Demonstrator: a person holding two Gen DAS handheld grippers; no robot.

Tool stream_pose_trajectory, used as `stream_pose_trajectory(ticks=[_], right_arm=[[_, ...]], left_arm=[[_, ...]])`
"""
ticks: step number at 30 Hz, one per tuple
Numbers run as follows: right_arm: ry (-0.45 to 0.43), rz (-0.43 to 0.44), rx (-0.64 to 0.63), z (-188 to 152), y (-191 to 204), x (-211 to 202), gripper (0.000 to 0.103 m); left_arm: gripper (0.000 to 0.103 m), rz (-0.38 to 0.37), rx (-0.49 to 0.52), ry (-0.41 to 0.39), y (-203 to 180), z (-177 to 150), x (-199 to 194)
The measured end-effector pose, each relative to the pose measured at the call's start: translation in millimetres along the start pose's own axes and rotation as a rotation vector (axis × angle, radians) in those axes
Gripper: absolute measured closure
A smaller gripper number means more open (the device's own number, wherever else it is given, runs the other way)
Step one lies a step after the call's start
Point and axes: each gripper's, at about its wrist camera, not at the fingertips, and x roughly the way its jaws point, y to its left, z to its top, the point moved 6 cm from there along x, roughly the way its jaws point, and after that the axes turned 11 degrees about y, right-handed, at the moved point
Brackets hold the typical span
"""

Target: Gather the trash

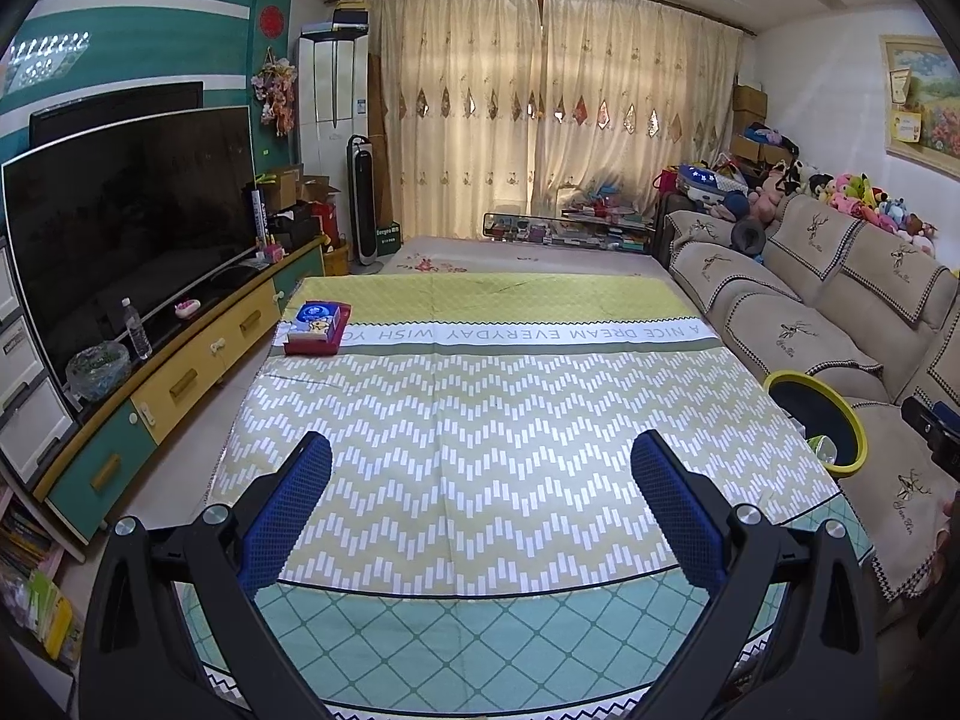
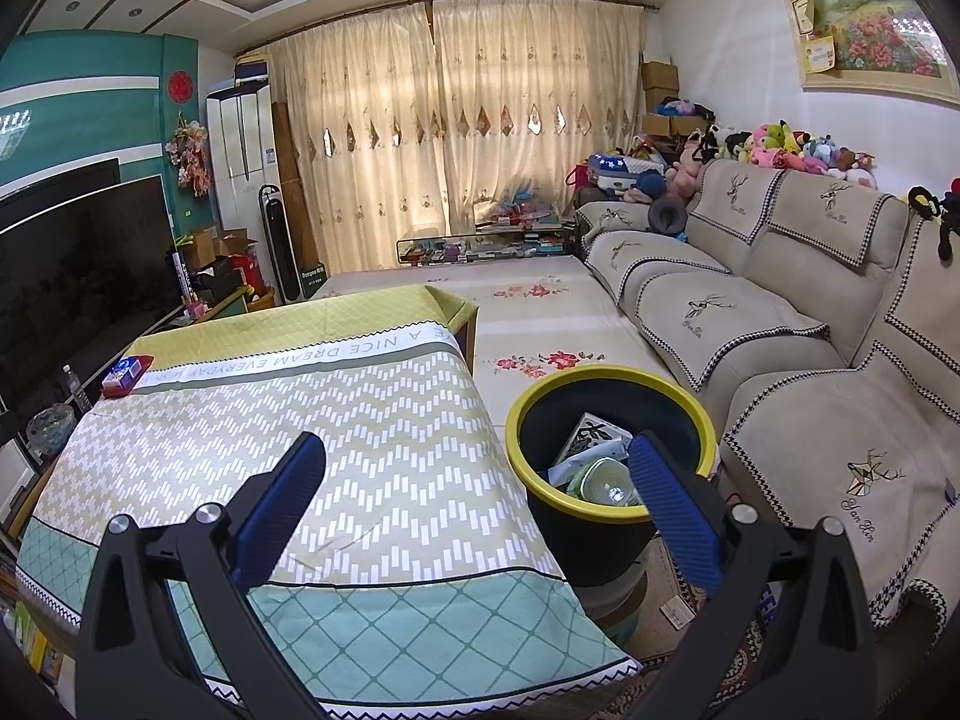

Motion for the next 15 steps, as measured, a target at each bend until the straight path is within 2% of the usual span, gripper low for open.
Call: stream_pose_trajectory(ticks=[8,12,15], right_arm=[[0.015,0.006,-0.007,1.5,1.2,6.2,0.007],[0.052,0.082,-0.027,15.8,13.4,25.6,0.007],[0.13,0.125,-0.046,30.3,33.8,71.7,0.007]], left_arm=[[0.005,-0.007,0.012,-0.003,-1.1,4.6,8.6],[0.005,0.008,-0.001,0.056,9.1,16.0,39.5],[0.005,0.028,-0.011,0.103,22.9,29.6,81.3]])
